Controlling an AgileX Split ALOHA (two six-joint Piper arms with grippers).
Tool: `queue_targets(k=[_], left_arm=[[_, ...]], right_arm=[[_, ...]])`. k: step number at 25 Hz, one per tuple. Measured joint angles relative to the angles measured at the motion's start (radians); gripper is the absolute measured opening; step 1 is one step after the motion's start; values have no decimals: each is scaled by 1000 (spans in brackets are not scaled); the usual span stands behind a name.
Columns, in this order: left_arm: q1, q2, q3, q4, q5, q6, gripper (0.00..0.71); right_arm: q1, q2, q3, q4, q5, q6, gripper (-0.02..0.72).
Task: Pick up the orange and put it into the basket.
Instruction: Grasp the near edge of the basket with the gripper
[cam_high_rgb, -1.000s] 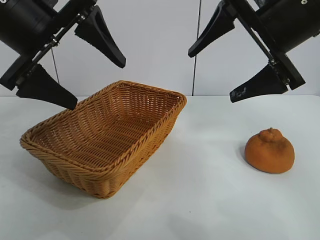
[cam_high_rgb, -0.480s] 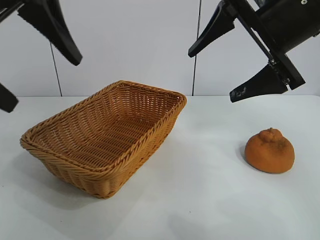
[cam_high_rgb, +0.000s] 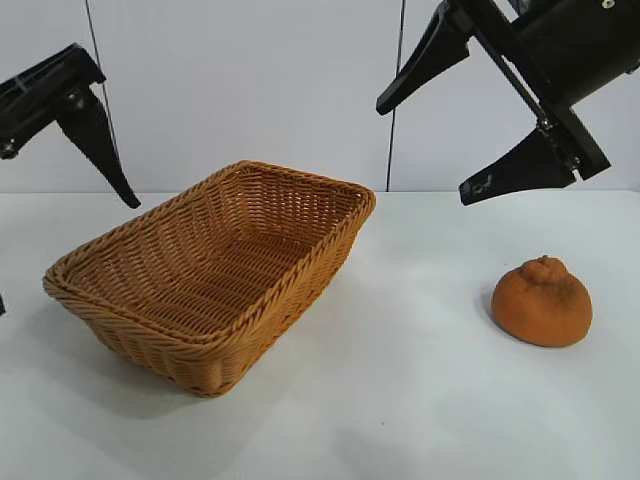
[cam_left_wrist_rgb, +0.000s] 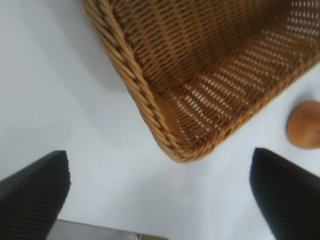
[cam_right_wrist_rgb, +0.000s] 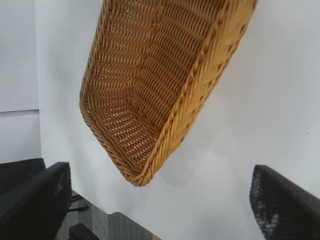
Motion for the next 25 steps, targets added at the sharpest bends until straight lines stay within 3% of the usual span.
queue_targets(k=[8, 18, 25], left_arm=[[0, 127, 0, 9, -115, -117, 693], [0, 312, 0, 10, -240, -137, 693], [0, 428, 3, 10, -269, -137, 693]], right_arm=[[0, 0, 0, 0, 1, 0, 664], [0, 0, 0, 0, 0, 11, 664], [0, 0, 0, 0, 0, 14, 664]])
